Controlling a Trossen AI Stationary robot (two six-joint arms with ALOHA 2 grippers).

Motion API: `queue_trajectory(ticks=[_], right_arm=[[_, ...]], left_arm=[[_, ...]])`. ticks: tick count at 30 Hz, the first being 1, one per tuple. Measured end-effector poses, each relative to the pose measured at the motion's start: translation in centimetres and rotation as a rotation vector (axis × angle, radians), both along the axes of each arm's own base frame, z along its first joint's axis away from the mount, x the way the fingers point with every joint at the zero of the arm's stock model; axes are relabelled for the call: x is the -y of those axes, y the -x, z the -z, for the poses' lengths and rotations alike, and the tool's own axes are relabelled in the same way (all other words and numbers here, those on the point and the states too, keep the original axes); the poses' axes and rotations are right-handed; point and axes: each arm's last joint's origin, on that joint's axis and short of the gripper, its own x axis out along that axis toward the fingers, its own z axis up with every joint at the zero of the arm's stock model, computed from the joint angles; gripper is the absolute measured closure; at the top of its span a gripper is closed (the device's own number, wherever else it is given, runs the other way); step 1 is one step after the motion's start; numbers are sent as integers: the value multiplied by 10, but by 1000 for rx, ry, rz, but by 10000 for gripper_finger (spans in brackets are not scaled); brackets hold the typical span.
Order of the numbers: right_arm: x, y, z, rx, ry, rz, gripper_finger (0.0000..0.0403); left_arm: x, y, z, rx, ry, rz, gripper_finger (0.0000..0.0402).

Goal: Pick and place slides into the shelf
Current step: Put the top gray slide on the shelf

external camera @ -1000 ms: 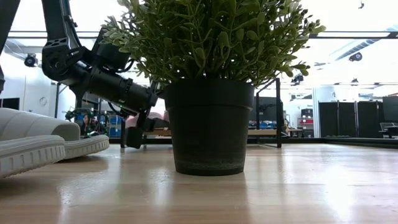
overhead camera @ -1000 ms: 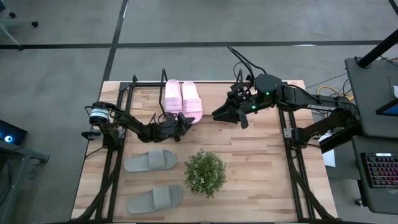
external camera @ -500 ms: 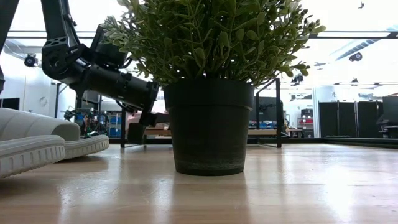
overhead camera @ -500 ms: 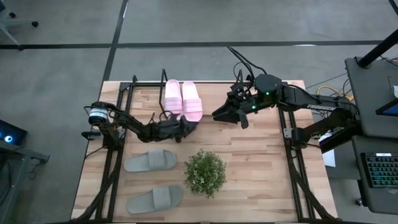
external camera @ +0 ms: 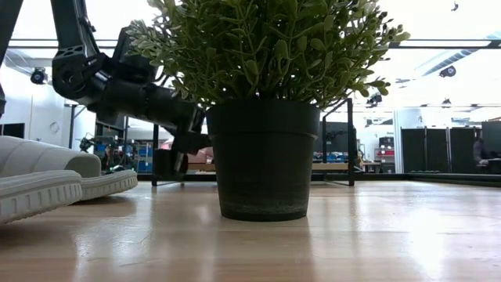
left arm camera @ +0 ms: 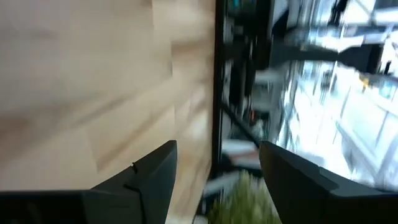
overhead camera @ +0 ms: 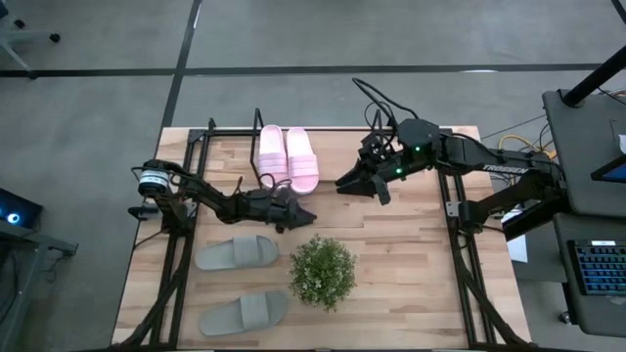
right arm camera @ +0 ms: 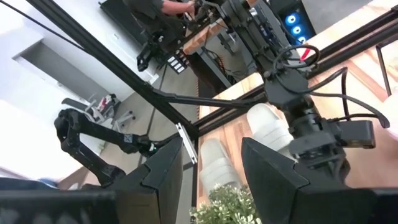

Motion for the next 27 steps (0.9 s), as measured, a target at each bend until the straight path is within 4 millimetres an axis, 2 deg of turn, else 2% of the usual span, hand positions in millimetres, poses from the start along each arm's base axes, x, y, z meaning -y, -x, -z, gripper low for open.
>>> queue_trajectory(ticks=[7,14,21,27], right_arm=[[0,0,0,0,3,0,248],[-2,0,0,2,11,-6,248],[-6,-1,1,20,31,-24,248],[-11,-7,10,71,-9,1,248]], left_arm=[[2,5,-12,48,-22,56,188],[3,25,-16,58,-27,56,188],[2,46,-36,147,-48,-11,188],[1,59,-58,245,-128,-57,188]])
